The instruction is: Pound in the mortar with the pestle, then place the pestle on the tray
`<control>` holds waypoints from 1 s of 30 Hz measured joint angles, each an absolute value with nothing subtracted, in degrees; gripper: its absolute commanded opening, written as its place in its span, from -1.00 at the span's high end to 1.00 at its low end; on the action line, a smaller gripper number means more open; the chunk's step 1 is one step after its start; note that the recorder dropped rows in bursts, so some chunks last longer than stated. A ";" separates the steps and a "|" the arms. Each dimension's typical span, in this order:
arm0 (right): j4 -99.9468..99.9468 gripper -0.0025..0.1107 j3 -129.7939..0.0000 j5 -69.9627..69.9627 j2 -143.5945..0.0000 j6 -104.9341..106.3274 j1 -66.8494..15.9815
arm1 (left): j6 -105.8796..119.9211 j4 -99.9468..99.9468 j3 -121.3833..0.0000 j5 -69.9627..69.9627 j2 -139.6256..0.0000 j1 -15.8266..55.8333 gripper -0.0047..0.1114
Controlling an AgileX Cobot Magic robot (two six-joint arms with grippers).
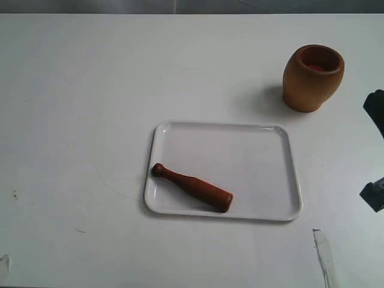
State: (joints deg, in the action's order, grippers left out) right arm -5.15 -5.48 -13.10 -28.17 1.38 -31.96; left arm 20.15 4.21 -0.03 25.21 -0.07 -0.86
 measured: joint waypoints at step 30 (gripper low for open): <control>-5.15 0.96 -5.48 -13.86 -0.32 1.27 -14.26 | 20.15 4.21 -0.03 25.21 -0.07 -0.86 0.92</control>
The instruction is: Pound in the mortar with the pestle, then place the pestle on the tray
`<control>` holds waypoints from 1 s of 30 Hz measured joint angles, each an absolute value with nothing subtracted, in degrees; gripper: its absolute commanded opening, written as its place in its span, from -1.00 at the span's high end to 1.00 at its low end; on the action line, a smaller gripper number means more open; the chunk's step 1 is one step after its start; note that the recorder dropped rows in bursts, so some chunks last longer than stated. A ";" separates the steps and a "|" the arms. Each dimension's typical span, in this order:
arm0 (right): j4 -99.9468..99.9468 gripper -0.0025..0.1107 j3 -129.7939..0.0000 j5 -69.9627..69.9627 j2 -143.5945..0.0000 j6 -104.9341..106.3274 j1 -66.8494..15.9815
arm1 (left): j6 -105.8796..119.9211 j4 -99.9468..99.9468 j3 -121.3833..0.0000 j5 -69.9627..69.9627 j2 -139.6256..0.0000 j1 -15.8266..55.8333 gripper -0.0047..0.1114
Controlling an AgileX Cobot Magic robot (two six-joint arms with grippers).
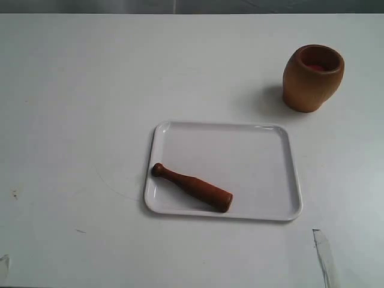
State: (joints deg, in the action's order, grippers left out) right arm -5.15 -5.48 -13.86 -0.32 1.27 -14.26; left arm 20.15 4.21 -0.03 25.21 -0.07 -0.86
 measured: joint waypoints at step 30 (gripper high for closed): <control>-3.26 0.96 -0.18 6.77 -0.17 1.15 -14.26 | 20.15 4.21 -0.03 25.21 -0.07 -0.86 0.92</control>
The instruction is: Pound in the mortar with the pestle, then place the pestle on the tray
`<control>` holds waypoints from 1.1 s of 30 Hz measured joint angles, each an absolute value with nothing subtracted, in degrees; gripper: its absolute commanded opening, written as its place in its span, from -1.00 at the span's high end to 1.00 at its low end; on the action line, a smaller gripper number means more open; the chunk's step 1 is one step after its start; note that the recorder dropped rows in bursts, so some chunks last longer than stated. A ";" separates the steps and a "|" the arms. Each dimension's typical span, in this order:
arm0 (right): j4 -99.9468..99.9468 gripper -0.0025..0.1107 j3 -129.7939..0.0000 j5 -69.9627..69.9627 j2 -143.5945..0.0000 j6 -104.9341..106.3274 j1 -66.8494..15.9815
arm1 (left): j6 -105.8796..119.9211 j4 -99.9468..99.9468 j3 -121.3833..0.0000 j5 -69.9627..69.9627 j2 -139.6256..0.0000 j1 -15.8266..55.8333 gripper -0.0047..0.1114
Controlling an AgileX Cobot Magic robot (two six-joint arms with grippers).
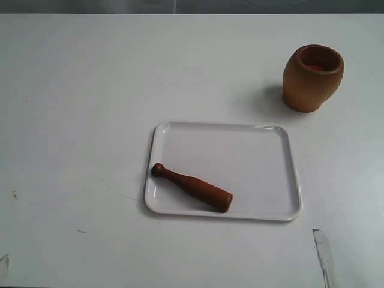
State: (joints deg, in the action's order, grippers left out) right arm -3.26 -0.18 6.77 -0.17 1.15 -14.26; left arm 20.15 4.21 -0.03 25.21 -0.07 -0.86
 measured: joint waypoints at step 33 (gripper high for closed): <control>-6.30 0.96 -0.18 6.99 -0.17 1.15 -14.26 | 20.15 4.21 -0.03 25.21 -0.07 -0.86 0.92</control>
